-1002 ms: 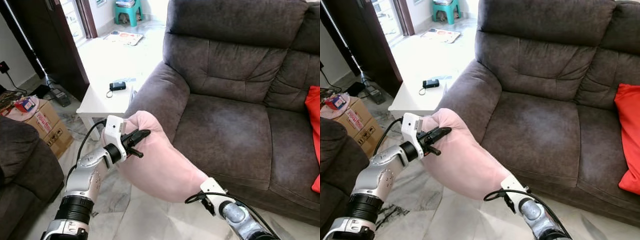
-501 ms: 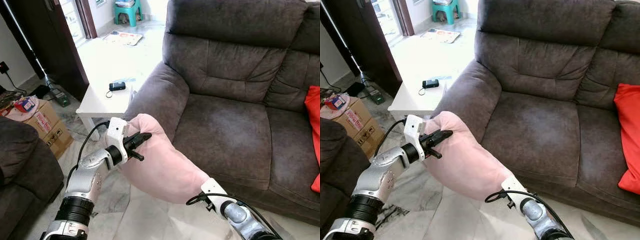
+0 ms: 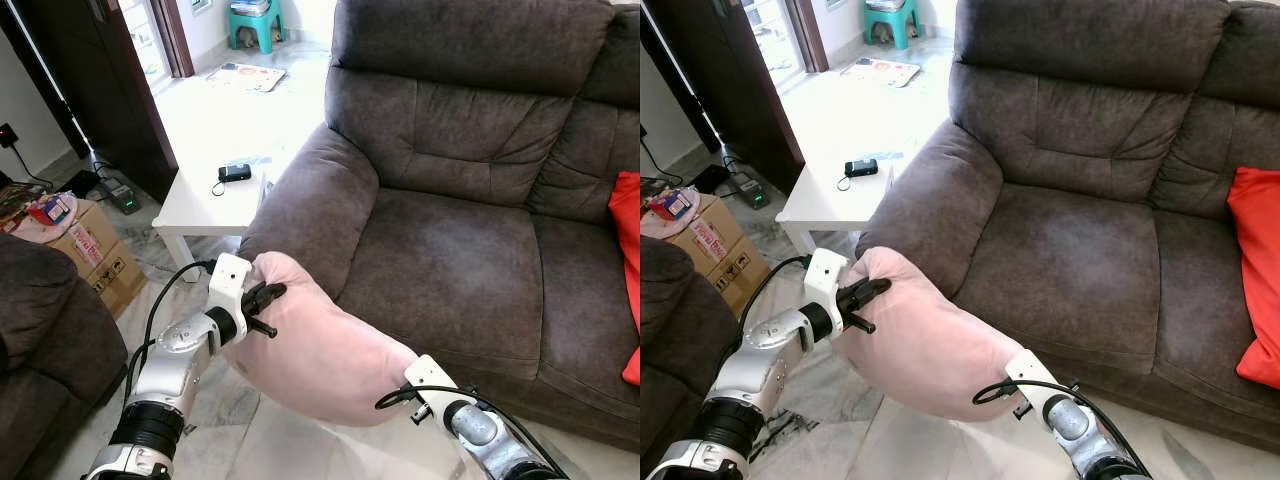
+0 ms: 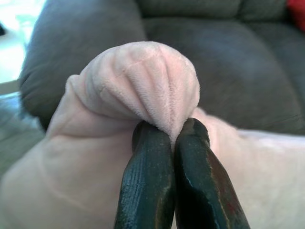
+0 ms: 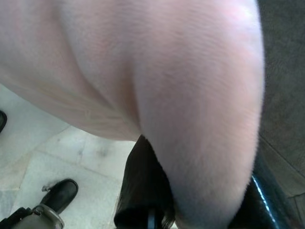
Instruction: Move the pillow to the sofa from floor
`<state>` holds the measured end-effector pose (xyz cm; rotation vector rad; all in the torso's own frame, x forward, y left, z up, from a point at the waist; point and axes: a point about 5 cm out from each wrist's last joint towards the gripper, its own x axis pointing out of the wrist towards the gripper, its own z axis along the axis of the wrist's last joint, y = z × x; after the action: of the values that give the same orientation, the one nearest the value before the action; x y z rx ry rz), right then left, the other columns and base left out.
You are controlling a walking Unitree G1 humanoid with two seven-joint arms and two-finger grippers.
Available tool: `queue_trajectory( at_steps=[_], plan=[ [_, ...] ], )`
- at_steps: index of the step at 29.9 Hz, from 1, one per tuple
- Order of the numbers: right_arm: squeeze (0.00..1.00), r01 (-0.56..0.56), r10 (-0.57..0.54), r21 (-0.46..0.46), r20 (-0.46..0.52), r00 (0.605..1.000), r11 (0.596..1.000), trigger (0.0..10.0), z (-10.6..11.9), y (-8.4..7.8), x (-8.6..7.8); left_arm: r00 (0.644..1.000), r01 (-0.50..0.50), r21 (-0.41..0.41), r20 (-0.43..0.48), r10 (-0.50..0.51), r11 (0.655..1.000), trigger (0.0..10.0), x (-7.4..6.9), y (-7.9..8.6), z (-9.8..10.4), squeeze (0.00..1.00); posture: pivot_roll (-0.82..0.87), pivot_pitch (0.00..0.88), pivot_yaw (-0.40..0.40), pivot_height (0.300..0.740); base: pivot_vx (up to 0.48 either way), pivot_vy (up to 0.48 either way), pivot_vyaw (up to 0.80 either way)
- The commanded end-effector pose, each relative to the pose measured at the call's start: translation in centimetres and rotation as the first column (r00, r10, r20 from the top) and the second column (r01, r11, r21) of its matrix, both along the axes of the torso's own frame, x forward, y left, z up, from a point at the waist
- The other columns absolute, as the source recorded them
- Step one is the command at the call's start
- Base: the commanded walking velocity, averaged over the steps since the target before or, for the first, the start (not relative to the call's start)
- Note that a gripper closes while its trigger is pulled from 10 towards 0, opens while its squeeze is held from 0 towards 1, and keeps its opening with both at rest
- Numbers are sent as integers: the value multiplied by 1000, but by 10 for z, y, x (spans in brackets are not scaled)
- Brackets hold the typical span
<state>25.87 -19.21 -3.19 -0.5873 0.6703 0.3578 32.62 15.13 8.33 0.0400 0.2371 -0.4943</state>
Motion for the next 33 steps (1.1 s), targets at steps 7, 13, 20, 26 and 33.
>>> queue_trajectory(
  at_steps=[7, 13, 20, 26, 33],
  plan=[
    [0, 105, -121, 109, 152, 981, 988, 0, 22, -3, 20, 992, -101, 78, 79, 95, 992, 10000, 2, 5, -6, 0, 22, 0, 22, 740, 0, 0, 0],
    [0, 192, -310, 380, 277, 909, 905, 10000, 41, 8, 30, 970, -227, 71, 110, 219, 971, 10000, 0, 9, -12, 0, 21, 0, 18, 740, 0, 0, 0],
    [0, 165, -330, 459, 306, 893, 873, 10000, 44, 20, 25, 961, -245, 50, 144, 236, 968, 10000, 3, 5, -9, 0, 14, 17, 22, 740, 0, 0, 0],
    [0, 187, -394, 509, 335, 856, 840, 10000, 52, 19, 27, 953, -255, 25, 175, 247, 967, 10000, 5, 2, -7, 0, 13, 28, 26, 740, 0, 0, 0],
    [0, 208, -467, 556, 376, 800, 805, 10000, 67, 15, 32, 943, -274, 8, 198, 267, 962, 10000, 3, 1, -6, 0, 13, 41, 26, 740, 0, 0, 0]
  ],
)
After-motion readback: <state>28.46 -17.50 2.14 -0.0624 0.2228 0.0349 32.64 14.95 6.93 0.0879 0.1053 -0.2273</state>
